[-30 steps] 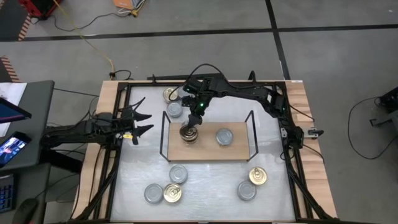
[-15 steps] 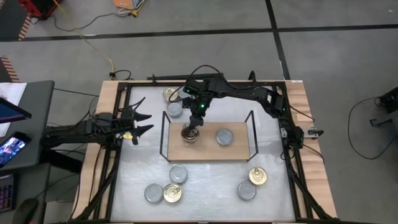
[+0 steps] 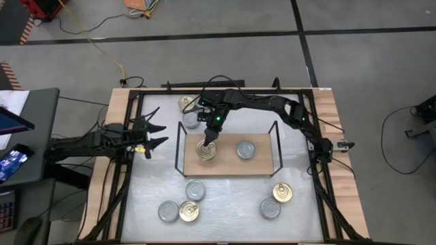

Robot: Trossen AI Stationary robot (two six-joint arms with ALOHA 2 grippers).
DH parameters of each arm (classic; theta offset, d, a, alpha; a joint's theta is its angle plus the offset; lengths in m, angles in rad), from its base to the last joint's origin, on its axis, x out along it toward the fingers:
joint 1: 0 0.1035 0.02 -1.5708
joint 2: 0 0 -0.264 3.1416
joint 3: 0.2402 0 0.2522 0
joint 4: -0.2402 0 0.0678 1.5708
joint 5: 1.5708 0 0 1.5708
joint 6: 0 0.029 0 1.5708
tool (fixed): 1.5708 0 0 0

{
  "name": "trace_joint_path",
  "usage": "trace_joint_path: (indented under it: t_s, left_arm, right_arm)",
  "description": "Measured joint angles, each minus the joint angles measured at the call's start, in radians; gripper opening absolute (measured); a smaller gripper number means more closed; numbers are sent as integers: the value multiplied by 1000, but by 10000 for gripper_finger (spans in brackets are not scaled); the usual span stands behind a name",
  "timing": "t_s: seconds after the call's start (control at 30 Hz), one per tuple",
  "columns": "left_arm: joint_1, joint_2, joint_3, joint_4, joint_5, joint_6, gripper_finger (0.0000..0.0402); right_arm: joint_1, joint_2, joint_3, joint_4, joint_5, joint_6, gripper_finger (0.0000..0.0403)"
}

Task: Stack canned seafood by type on shelf
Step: Stack the blue tuna can on top of the blue tuna can on the shelf, then stack the green tuna can on top of the green tuna can on the shelf

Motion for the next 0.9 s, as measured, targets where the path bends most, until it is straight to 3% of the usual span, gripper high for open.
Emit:
trace_joint_path:
  t_s: [0.47, 0.9]
  left_arm:
    - [0, 0, 0, -6, 9, 0, 228]
    - [0, 0, 0, -10, 40, 31, 228]
  right_arm:
    - [-5, -2, 17, -26, 13, -6, 244]
    - [-40, -1, 42, -97, 2, -1, 326]
